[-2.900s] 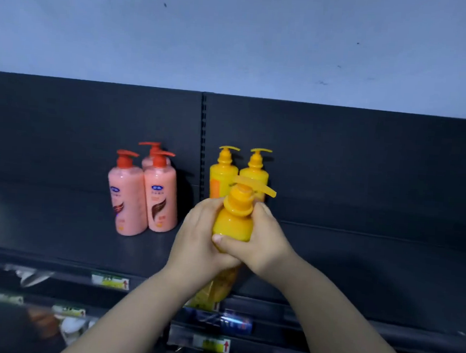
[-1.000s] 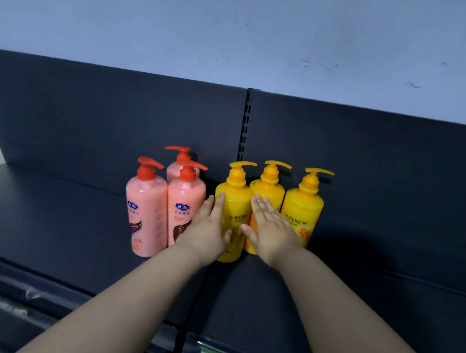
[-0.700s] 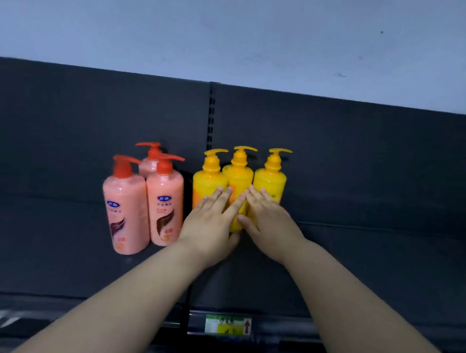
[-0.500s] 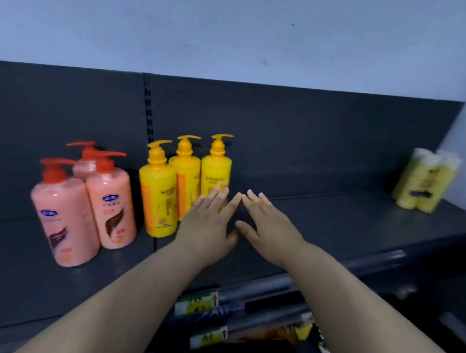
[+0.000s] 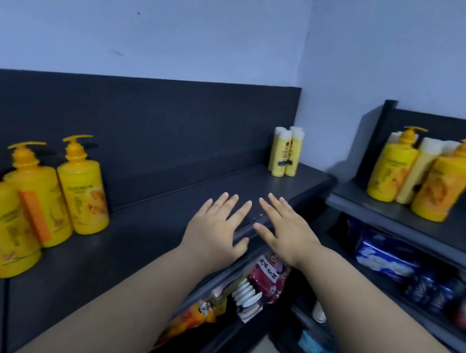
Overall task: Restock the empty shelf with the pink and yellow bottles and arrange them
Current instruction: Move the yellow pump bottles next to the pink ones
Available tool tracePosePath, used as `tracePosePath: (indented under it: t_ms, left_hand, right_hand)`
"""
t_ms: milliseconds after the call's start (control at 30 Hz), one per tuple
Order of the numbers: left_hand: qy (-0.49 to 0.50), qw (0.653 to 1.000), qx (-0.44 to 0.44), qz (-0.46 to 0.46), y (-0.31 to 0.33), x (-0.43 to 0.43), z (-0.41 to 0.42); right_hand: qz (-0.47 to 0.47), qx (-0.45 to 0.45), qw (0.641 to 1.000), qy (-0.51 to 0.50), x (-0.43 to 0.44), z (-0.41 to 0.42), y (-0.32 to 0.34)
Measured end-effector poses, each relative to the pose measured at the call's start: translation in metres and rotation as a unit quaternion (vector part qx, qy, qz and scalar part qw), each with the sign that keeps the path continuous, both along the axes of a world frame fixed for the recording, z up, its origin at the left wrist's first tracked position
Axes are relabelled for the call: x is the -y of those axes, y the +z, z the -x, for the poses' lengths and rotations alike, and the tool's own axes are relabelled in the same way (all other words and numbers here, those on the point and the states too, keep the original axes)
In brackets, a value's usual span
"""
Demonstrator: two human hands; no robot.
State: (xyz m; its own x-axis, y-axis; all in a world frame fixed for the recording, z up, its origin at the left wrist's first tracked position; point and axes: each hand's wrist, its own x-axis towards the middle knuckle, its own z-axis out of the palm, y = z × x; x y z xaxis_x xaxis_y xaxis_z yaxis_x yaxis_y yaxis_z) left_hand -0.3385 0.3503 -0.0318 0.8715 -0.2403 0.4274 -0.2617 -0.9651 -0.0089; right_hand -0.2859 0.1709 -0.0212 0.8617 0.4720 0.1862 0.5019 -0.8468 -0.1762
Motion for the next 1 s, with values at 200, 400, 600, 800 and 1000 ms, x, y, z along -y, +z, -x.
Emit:
tracePosePath:
  t_ms: [200,400,600,800,1000]
  left_hand:
    - [-0.021,1.000,-0.002,0.022,0.008,0.071,-0.053]
    - [-0.037,0.999,-0.028,0.019,0.000,0.176,-0.102]
    - [-0.085,0.996,-0.021,0.036,-0.012,0.272,-0.144]
    - [-0.135,0.990,-0.023,0.040,-0.022,0.340,-0.168]
    - [-0.173,0.982,-0.051,0.046,-0.027,0.385,-0.204]
  right_hand:
    - [0.003,0.026,0.999,-0.021,0.074,-0.041,0.011]
    - [-0.003,0.054,0.998,-0.046,0.171,-0.080,0.012]
    - [0.006,0.042,0.995,-0.085,0.275,-0.106,0.005]
    - [-0.056,0.003,0.987,-0.153,0.355,-0.119,-0.007]
    - [-0.116,-0.002,0.967,-0.227,0.401,-0.130,-0.024]
